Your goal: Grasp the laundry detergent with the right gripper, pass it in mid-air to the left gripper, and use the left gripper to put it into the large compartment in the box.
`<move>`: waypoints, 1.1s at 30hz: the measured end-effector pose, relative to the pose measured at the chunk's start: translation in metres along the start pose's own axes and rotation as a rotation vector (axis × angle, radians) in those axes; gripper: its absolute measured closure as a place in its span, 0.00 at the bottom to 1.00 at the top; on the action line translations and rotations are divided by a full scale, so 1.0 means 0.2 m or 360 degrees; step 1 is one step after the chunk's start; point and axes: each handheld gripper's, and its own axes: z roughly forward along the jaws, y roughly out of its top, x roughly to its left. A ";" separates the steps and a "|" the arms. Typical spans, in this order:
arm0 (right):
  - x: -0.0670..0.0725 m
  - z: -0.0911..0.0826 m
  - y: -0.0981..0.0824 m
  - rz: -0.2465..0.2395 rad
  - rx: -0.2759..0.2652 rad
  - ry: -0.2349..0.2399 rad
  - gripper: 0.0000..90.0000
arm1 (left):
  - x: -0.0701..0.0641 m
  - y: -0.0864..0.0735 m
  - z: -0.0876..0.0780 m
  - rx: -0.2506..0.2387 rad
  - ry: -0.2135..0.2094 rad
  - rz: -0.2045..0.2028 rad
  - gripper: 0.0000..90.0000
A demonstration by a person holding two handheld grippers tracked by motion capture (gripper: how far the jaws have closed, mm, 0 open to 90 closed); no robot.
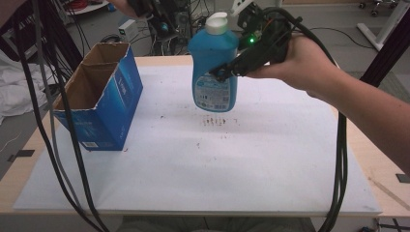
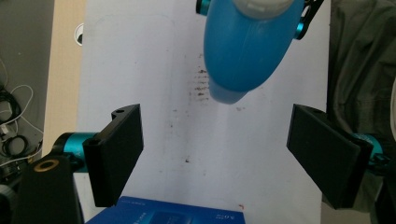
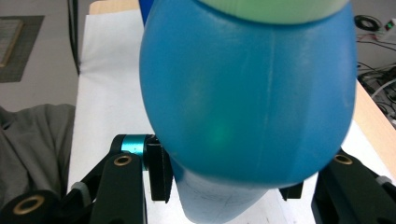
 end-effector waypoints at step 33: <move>0.00 0.05 0.18 -0.0098 0.0049 0.0077 0.54 | -0.03 0.12 0.12 0.0070 -0.0139 0.0093 0.21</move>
